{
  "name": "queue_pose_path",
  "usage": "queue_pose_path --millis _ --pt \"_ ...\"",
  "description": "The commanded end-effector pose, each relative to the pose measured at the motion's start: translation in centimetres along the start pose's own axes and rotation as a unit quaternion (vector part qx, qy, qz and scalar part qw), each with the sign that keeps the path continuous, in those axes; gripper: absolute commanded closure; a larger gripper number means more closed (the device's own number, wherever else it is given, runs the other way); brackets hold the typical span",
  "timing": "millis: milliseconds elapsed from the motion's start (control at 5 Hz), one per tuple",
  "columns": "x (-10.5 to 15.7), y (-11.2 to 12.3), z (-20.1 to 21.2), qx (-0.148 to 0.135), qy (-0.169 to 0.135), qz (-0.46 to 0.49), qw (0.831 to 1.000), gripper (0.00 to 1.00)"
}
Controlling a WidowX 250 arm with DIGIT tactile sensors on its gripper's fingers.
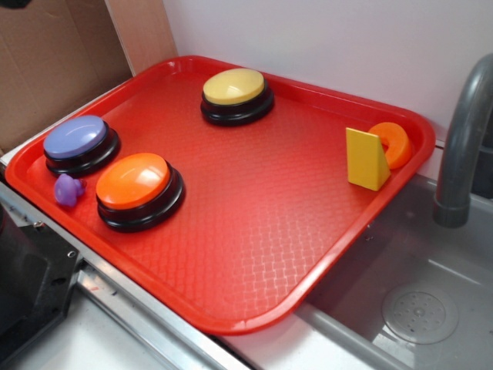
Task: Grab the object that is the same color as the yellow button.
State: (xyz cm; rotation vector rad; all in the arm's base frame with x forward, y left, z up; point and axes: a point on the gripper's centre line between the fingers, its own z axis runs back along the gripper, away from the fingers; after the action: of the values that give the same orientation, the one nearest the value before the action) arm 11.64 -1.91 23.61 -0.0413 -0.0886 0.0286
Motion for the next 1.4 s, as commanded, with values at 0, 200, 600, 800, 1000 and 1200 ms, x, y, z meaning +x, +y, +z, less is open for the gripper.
queue_pose_path --millis 0,200,600,800,1000,1200 --pt "0.0 0.0 0.0 0.0 0.0 0.0 1.0 0.0" --pt "1.5 -0.5 -0.5 0.018 -0.003 -0.062 0.998 0.0" --pt "7.6 -3.6 -4.0 0.041 0.007 -0.257 0.966 0.0" --pt "10.0 -5.3 -6.0 0.052 0.02 -0.322 0.945 0.0" --pt "11.9 -7.0 -7.7 0.047 0.019 -0.391 0.919 0.0" --pt "13.8 -9.1 -10.6 0.034 0.004 -0.476 0.879 0.0"
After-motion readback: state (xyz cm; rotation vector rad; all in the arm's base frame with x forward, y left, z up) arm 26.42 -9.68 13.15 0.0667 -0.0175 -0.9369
